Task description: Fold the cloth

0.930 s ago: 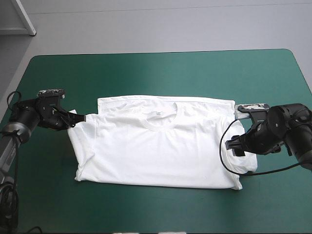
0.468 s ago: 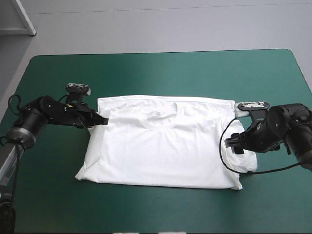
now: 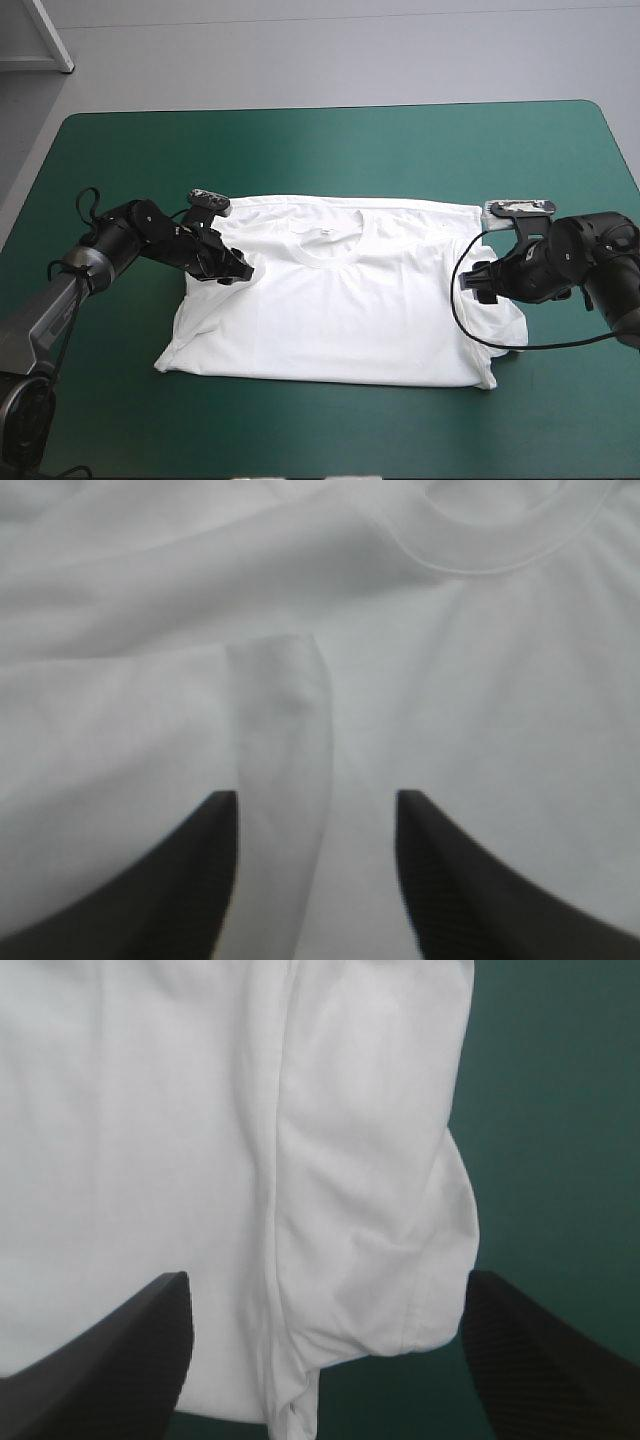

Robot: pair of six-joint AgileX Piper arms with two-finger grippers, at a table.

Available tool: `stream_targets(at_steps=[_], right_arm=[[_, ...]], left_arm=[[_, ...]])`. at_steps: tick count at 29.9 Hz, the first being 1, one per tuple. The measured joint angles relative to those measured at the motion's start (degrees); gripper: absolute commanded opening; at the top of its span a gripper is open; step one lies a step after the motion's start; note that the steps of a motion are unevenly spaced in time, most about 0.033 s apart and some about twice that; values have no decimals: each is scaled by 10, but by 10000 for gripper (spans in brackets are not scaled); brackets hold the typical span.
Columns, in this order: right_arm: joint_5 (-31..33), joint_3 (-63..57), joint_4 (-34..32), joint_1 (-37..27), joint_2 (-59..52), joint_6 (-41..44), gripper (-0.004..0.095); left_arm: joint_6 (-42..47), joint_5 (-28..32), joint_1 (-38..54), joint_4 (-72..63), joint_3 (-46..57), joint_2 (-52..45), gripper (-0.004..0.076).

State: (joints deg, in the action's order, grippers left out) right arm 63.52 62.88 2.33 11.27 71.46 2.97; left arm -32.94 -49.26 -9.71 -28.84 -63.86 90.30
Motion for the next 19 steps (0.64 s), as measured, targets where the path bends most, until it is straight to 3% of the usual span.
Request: stream_targets(at_steps=[2,8,13,19], right_arm=[[-12,0,-6,0,0,15,691],[-36,0,-43,0,1,56,691],[-45,1,-55,-19,30,66,691],[-73,1,18,-85,112,14,677]], left_arm=[[-1,-10,0,0,0,1,672],[19,-55,0,6,-31,2,671],[128,-100,-2,90,-96,-2,671],[206,-163,-2,205,-166,-45,671]])
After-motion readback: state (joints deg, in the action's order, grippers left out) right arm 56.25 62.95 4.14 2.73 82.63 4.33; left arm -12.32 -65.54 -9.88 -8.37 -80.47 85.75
